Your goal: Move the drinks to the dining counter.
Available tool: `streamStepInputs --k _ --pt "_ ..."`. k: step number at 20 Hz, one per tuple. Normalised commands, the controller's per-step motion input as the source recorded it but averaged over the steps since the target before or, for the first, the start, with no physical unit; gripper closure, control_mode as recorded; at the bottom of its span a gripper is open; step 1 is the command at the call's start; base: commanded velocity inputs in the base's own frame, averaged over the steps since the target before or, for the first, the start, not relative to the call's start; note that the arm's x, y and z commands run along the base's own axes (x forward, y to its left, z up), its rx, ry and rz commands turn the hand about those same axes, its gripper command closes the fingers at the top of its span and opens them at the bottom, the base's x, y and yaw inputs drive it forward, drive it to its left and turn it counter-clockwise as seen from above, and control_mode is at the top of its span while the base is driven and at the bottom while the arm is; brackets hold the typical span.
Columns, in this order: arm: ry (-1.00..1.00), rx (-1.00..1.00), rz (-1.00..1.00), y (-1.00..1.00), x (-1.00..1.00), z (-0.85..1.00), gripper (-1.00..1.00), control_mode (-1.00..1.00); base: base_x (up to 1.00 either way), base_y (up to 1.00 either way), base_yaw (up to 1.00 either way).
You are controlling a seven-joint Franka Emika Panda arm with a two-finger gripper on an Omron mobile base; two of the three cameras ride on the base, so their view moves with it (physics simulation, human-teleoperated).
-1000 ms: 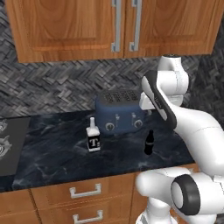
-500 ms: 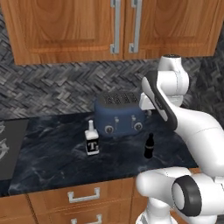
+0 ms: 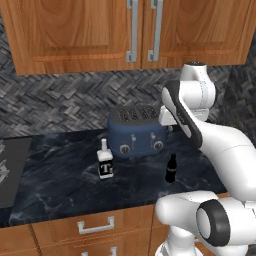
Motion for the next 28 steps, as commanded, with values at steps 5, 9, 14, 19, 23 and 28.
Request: streamStepInputs --k 5,9,14,19,23,28 --pt "0.0 0.0 0.0 0.0 0.0 0.0 -1.0 1.0 0.17 0.0 0.0" --pt "0.0 0.0 0.0 0.0 0.02 -0.08 -1.0 -1.0 0.14 0.0 0.0" --pt "0.0 0.0 0.0 0.0 0.14 -0.45 -1.0 -1.0 0.0 0.0 0.0" --pt "0.03 0.0 0.0 0.0 0.1 -0.46 -1.0 -1.0 0.0 0.0 0.0" --pt "0.07 0.0 0.0 0.0 0.0 -0.38 -1.0 -1.0 0.0 0.0 0.0" --pt "0.08 0.0 0.0 0.0 0.06 -0.37 -1.0 -1.0 0.0 0.0 0.0"
